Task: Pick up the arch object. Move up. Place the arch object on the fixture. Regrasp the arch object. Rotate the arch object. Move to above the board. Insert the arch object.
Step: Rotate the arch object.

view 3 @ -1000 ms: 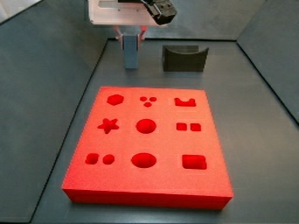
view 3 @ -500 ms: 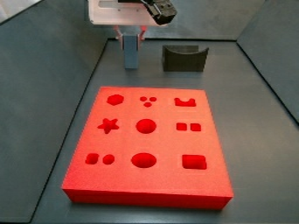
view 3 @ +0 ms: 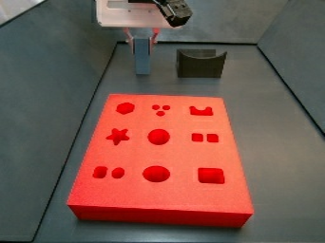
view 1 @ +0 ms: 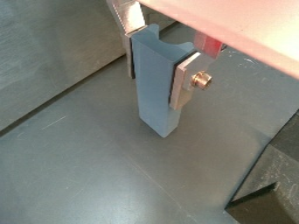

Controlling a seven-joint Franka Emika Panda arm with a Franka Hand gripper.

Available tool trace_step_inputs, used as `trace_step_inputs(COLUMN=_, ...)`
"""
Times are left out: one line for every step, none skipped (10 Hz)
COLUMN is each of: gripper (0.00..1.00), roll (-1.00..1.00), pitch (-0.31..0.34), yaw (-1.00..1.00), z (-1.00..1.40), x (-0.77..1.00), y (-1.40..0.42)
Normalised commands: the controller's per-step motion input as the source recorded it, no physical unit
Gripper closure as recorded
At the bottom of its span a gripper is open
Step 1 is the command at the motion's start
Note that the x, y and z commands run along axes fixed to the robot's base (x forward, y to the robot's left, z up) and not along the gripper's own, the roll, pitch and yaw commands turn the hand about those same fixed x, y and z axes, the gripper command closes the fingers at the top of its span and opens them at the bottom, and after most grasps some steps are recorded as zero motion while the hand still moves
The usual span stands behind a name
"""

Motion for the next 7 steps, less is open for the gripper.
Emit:
trace_step_inputs(gripper=1.0, roll=0.21, pitch=-0.017, yaw=0.03, z=-0.02, x=0.0, y=-0.01)
trace_step_inputs(gripper=1.0, roll=0.21, pitch=-0.017, yaw=0.03, z=-0.02, x=0.0, y=-0.01)
trace_step_inputs(gripper=1.0, roll=0.21, pitch=-0.017, yaw=0.03, z=-0.02, x=0.0, y=-0.01)
trace_step_inputs(gripper=1.0, roll=0.21, pitch=-0.017, yaw=0.03, z=-0.02, x=0.0, y=-0.01)
trace_step_inputs(gripper=1.0, roll=0.21, pitch=-0.017, yaw=0.03, z=-0.02, x=0.0, y=-0.01)
trace_step_inputs(gripper=1.0, roll=0.21, pitch=-0.017, yaw=0.03, z=-0.02, x=0.0, y=-0.01)
trace_step_inputs(gripper=1.0, roll=0.21, pitch=-0.017, yaw=0.03, z=-0.02, x=0.0, y=-0.01)
